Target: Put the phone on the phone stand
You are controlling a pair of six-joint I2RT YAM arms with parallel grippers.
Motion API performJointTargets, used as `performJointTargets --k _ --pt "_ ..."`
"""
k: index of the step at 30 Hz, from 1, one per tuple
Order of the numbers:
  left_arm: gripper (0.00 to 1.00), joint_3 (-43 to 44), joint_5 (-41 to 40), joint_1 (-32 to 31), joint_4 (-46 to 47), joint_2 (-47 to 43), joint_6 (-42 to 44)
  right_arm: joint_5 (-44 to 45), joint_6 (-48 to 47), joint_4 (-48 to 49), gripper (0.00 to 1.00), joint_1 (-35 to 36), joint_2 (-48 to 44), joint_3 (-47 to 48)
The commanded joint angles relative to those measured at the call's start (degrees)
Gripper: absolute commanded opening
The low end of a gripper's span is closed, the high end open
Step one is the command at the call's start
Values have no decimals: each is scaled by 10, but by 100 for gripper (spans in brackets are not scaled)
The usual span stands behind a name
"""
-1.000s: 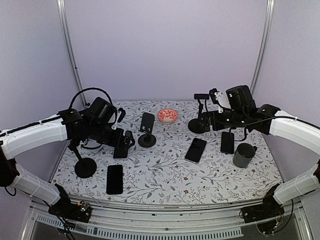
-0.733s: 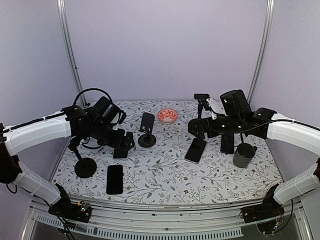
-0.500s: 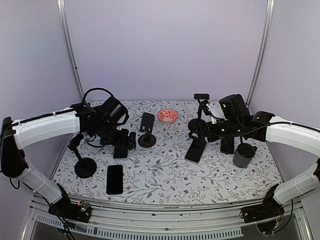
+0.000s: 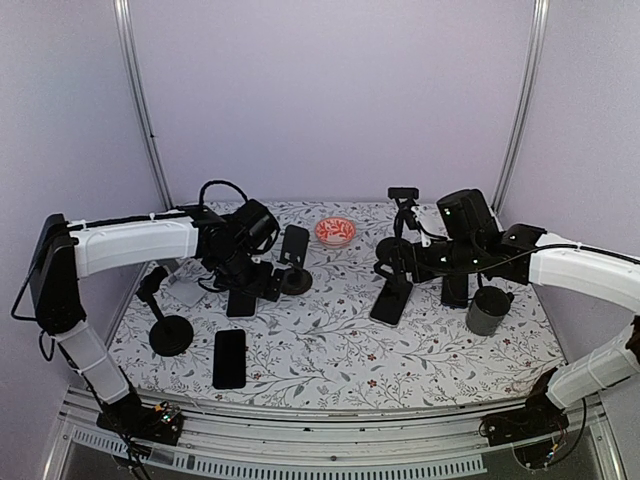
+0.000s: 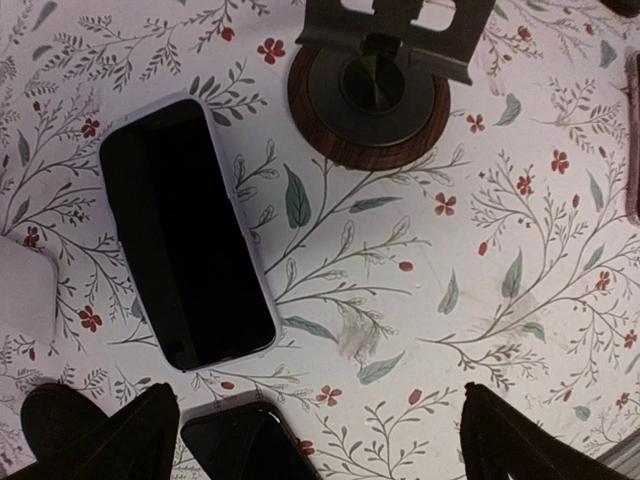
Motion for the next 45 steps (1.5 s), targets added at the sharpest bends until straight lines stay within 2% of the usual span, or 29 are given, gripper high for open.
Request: performJointTargets --k 1,8,16,27,40,42,45 --pt "99 18 12 12 9 13 23 13 -8 -11 94 1 8 8" --pt "99 -15 47 18 33 7 35 75 44 -81 99 1 43 15" --pt "98 -47 75 15 96 -47 52 86 115 -144 99 1 130 52" --pt "96 -23 43 13 137 -128 85 112 161 -203 99 1 255 160" --pt "96 3 29 12 169 -160 115 138 123 -250 99 5 360 286" --pt "96 1 28 13 171 -161 114 117 109 -241 100 6 370 297" --pt "96 -2 29 13 171 -162 114 77 83 -213 87 8 378 301"
